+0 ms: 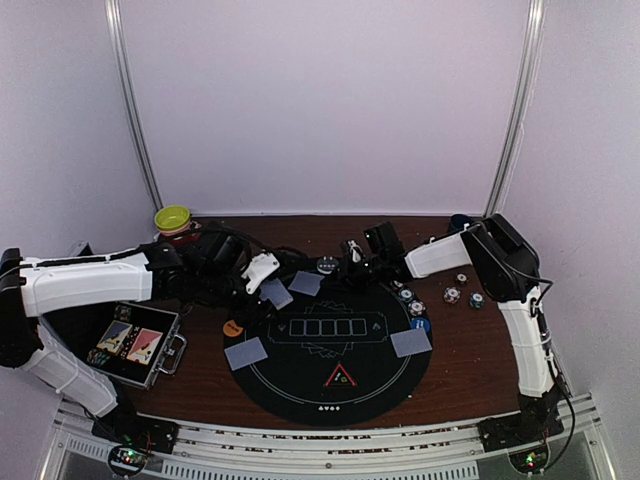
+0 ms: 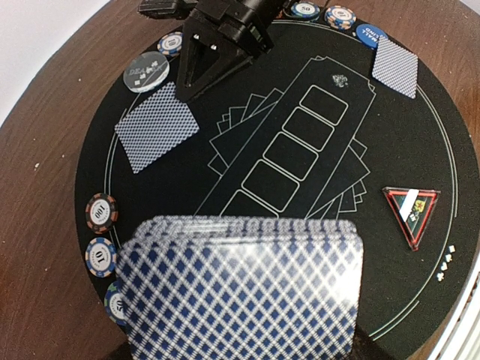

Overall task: Distribute texas hold em gaming equipment
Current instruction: Distribute the poker card in the dealer area.

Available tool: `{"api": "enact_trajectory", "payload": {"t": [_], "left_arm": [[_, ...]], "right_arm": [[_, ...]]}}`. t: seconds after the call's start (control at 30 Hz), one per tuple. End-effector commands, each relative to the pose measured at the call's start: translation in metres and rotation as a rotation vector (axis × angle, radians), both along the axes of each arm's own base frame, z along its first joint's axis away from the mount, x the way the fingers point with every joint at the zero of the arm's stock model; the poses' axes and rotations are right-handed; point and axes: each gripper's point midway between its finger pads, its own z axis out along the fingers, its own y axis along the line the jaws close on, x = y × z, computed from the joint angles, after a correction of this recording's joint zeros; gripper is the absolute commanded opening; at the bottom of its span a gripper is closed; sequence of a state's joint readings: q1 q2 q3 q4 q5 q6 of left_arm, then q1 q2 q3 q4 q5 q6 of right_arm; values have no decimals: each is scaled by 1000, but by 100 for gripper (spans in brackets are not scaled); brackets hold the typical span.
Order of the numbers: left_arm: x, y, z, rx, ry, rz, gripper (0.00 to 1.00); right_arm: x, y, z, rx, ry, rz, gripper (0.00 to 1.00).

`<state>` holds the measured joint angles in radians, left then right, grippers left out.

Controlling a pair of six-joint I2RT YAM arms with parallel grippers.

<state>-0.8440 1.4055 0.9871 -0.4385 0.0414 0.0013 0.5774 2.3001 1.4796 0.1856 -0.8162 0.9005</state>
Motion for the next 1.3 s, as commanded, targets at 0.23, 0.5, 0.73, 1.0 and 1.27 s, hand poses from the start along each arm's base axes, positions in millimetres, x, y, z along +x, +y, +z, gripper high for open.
{"api": "enact_trajectory", "payload": {"t": [0.23, 0.5, 0.73, 1.0, 1.27], "left_arm": [[8, -4, 4, -19, -26, 6, 64], [8, -3, 2, -12, -24, 9, 64], [9, -4, 0, -11, -20, 7, 64], [9, -4, 1, -11, -22, 7, 64], [9, -4, 1, -11, -21, 6, 64]], "right_arm": [[29, 4, 4, 21, -38, -93, 0], [41, 8, 24, 71, -53, -104, 0], [51, -3, 38, 79, -81, -136, 0], [41, -3, 23, 48, -57, -98, 0], [18, 8, 23, -45, -147, 32, 36]]}}
